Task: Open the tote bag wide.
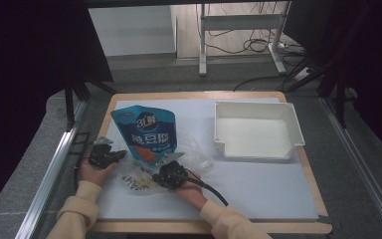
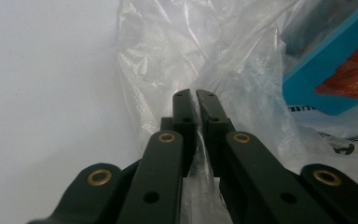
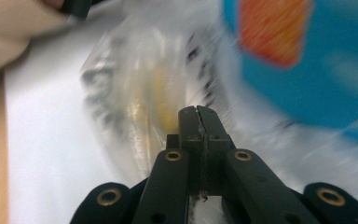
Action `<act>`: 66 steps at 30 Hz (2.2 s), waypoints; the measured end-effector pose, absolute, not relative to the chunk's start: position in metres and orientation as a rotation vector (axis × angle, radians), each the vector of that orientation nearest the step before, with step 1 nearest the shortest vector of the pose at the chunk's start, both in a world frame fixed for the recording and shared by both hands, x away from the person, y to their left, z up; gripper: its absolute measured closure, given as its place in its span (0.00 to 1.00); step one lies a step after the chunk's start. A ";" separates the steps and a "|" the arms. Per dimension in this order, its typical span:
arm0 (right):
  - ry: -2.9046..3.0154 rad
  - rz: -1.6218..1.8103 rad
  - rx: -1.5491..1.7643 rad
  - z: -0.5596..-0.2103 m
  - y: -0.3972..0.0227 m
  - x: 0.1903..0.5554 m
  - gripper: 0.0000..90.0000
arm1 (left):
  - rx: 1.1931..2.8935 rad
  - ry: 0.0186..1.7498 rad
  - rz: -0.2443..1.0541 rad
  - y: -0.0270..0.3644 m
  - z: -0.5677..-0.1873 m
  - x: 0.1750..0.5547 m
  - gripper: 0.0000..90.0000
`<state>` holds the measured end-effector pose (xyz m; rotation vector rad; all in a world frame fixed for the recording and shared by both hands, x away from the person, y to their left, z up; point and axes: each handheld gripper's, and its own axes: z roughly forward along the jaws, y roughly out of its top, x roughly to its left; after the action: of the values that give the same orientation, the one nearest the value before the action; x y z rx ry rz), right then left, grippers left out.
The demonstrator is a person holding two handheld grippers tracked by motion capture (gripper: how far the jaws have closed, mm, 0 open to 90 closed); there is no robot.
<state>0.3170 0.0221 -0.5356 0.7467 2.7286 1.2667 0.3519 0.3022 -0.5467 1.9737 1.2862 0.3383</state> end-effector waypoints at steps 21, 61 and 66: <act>2.546 1.279 0.911 -0.509 -0.074 0.316 0.99 | 1.980 1.292 0.341 0.301 -0.548 0.350 0.98; 2.411 1.389 0.947 -0.490 -0.100 0.327 0.99 | 1.668 1.161 0.406 0.327 -0.487 0.326 0.31; 2.397 1.424 0.932 -0.481 -0.101 0.326 0.98 | 1.689 1.150 0.410 0.325 -0.478 0.316 0.29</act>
<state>0.3264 -0.1012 -0.4810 0.9325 2.3974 1.4245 0.3159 0.3253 -0.4776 1.6891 1.1503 0.4100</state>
